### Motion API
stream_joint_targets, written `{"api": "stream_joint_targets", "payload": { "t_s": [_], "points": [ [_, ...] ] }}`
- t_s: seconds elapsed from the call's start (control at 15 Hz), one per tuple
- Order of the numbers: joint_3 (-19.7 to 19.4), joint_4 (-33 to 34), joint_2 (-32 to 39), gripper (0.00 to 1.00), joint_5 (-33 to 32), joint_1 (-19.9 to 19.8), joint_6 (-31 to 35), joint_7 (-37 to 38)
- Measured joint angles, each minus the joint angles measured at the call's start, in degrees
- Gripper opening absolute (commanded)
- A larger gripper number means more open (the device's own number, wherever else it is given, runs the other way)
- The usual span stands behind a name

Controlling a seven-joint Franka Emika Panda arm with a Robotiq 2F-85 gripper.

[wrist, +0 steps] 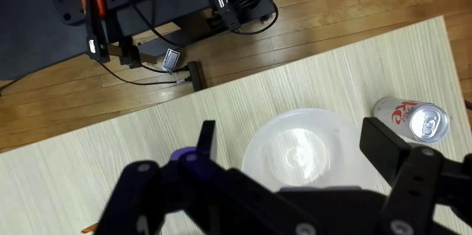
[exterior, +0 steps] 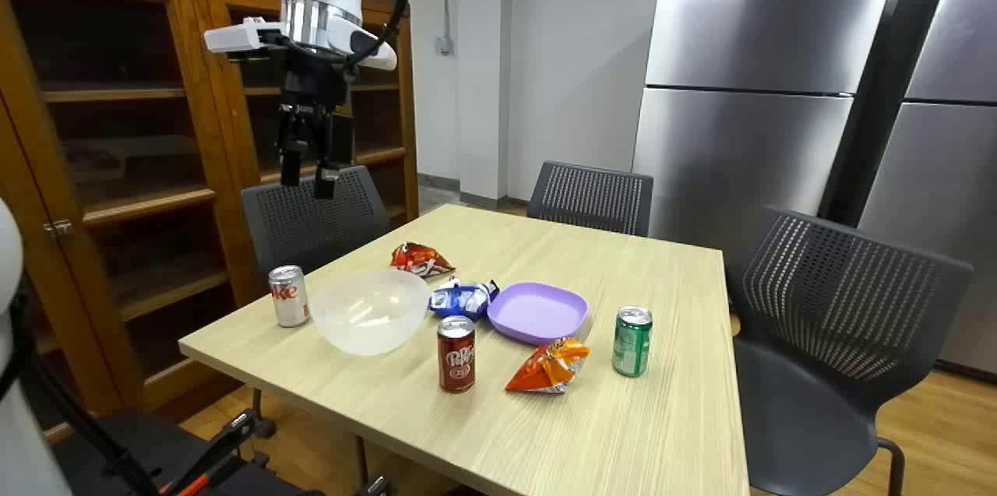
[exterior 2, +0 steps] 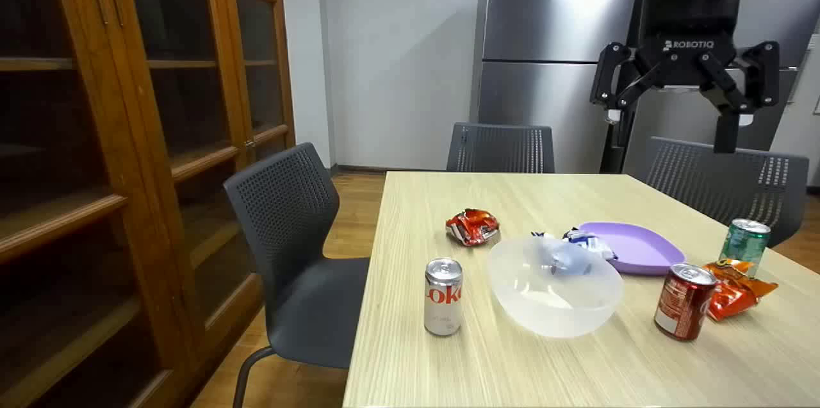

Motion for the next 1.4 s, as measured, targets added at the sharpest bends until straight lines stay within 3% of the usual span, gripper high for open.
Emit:
{"api": "stream_joint_targets", "payload": {
  "t_s": [1.0, 1.4],
  "points": [
    [0.20, -0.15, 0.27, 1.00, -0.24, 0.41, 0.39, 0.00],
    [3.05, -0.33, 2.52, 1.00, -0.17, 2.73, 7.09, 2.37]
  ]
}}
